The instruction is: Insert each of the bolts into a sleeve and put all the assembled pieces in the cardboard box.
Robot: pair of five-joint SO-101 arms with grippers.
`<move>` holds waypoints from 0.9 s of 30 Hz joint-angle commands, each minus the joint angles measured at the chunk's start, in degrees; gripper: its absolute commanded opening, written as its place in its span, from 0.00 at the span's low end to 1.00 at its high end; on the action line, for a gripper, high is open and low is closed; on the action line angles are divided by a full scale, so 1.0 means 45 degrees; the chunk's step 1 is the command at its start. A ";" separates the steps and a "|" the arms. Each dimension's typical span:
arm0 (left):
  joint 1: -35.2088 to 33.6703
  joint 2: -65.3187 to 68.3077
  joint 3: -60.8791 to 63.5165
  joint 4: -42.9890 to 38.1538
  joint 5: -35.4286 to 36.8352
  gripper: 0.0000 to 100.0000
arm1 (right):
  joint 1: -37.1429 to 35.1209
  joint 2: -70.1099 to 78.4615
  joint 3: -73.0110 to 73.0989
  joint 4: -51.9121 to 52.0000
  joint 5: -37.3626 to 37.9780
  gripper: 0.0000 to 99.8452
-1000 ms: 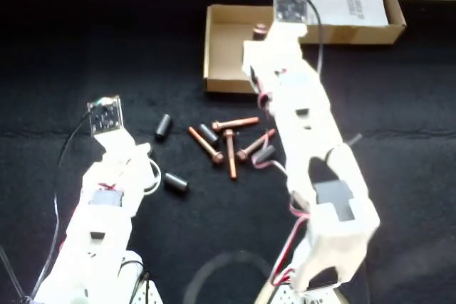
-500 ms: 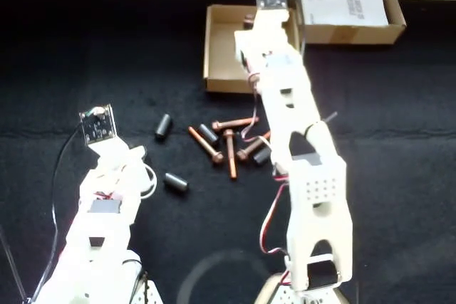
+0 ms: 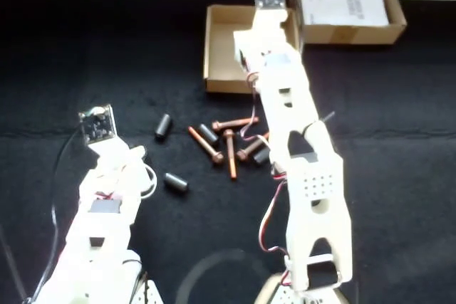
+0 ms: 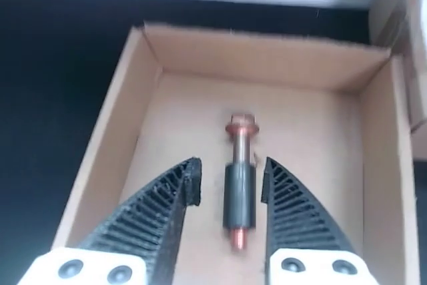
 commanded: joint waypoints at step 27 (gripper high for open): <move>-0.0127 -0.0186 -0.0010 -0.0156 -0.0918 0.01 | 0.0107 -0.7336 -0.1084 1.2298 -0.1426 0.14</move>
